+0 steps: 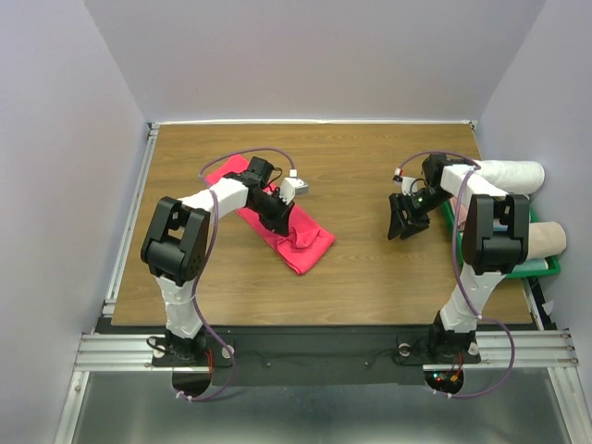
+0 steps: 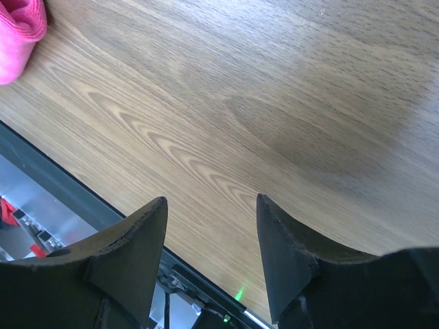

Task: Roll the towels
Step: Fold the towel

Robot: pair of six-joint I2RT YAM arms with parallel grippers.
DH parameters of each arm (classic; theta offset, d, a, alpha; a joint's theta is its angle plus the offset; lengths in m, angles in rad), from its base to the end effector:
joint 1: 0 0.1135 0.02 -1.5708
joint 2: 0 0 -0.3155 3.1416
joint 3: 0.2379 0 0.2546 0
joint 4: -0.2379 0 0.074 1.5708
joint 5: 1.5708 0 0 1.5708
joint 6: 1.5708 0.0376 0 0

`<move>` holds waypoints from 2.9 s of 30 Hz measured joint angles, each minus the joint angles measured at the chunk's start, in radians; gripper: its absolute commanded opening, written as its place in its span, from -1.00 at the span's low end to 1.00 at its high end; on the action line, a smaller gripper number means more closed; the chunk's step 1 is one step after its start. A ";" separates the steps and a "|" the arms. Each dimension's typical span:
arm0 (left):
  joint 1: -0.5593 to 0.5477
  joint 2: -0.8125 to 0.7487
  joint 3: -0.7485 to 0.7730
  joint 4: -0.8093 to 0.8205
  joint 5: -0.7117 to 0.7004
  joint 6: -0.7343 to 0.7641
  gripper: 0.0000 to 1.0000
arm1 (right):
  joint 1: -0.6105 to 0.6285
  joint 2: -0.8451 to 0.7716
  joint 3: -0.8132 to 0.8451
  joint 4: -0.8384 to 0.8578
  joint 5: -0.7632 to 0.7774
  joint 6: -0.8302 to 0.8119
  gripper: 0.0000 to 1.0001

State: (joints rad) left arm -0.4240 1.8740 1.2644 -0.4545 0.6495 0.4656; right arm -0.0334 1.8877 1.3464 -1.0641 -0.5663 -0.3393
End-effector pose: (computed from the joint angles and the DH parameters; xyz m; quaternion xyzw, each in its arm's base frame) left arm 0.3569 -0.1861 0.2313 0.4670 0.7938 -0.3039 0.2439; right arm 0.3581 0.0082 0.2316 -0.1415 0.9496 0.2776 0.0354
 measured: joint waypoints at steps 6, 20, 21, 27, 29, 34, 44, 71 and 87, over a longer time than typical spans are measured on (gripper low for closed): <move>0.030 0.010 0.026 -0.006 0.013 -0.004 -1.00 | 0.000 0.000 0.000 0.000 -0.004 -0.006 0.18; 0.038 0.010 0.035 -0.006 0.027 -0.010 -0.92 | 0.000 0.000 -0.003 0.000 -0.011 -0.006 0.16; 0.040 0.010 0.034 -0.005 0.027 -0.010 -0.84 | 0.000 0.000 -0.003 0.000 -0.012 -0.006 0.16; 0.061 0.010 0.021 0.000 0.017 -0.006 0.06 | 0.000 0.000 -0.003 0.000 -0.019 -0.010 0.17; 0.069 0.010 0.021 0.000 0.016 0.003 0.14 | 0.000 0.000 -0.004 0.000 -0.019 -0.014 0.17; 0.079 -0.042 -0.002 0.000 0.017 0.046 0.15 | 0.000 0.000 -0.005 0.000 -0.030 -0.021 0.15; 0.047 -0.276 -0.075 -0.012 0.057 0.186 -0.52 | 0.000 0.002 -0.005 0.000 -0.045 -0.024 0.09; -0.074 -0.106 -0.134 0.364 -0.280 -0.109 0.17 | 0.000 0.024 -0.002 -0.002 -0.045 -0.023 0.06; 0.176 -0.200 -0.079 0.335 -0.369 -0.247 0.08 | 0.192 0.027 0.048 0.027 -0.112 0.008 0.02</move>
State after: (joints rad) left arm -0.2478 1.6745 1.1854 -0.1192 0.2810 0.2188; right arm 0.1585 1.9144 1.3941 -1.0374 -0.6785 -0.3313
